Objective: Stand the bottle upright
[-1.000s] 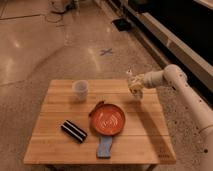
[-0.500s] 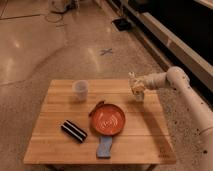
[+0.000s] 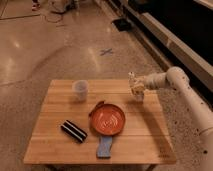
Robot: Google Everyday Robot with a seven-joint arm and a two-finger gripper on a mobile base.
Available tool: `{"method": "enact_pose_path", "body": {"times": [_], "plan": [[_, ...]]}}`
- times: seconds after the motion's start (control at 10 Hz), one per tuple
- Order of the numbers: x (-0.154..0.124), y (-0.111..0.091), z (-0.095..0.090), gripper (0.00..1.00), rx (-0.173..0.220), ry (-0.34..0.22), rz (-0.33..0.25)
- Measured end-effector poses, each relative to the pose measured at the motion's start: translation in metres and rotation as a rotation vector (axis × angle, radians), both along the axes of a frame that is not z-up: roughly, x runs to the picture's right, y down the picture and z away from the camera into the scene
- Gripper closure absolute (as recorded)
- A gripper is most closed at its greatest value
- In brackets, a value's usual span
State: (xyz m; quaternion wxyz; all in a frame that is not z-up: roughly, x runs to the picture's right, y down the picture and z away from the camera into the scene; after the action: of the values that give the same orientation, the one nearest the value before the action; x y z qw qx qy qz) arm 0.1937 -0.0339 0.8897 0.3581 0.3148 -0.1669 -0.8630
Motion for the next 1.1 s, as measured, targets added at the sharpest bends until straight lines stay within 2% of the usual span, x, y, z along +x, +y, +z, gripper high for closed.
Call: {"method": "enact_pose_path", "body": {"times": [0.2, 0.4, 0.6, 0.7, 0.9, 1.1], "plan": [[0.003, -0.004, -0.002, 1.0, 0.013, -0.02, 0.053], [0.027, -0.022, -0.004, 1.0, 0.068, -0.034, 0.223], [0.045, -0.025, -0.004, 1.0, 0.105, -0.044, 0.337], [0.05, -0.019, -0.005, 1.0, 0.127, -0.054, 0.383], [0.049, -0.005, -0.003, 1.0, 0.145, -0.068, 0.416], [0.048, 0.009, -0.001, 1.0, 0.184, -0.066, 0.434]]}}
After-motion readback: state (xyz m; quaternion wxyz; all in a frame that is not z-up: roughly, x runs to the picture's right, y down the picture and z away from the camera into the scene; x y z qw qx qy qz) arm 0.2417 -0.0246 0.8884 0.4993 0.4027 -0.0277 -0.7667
